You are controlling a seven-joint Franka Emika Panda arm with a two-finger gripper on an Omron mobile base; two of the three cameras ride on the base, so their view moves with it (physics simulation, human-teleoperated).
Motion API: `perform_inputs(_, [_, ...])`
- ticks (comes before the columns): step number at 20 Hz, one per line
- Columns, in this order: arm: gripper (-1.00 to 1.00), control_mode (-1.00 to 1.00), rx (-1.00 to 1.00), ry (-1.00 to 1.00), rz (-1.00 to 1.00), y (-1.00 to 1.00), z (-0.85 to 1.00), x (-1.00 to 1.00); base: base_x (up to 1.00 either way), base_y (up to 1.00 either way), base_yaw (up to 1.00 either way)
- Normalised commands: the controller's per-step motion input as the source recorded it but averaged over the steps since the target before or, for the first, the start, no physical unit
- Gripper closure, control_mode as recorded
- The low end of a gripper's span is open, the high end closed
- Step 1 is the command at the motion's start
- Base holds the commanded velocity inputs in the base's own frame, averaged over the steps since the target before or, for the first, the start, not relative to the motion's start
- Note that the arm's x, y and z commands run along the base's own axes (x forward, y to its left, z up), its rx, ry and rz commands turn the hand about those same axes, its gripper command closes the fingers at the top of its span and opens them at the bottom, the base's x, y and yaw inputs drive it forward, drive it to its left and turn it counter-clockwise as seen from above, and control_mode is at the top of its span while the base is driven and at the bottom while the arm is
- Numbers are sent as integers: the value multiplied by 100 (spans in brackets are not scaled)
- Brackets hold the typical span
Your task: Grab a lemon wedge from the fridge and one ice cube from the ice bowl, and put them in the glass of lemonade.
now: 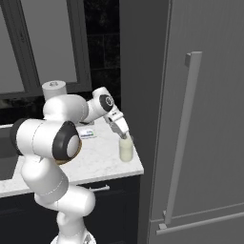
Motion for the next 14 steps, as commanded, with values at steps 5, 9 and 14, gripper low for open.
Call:
perform_inputs(5, [-100, -100, 0, 0, 0, 0, 0, -2, 0, 0, 0])
perform_inputs(9, [-100, -100, 0, 0, 0, 0, 8, -19, 0, 0, 0])
perform_inputs(14, [-100, -100, 0, 0, 0, 0, 10, -8, 0, 0, 0])
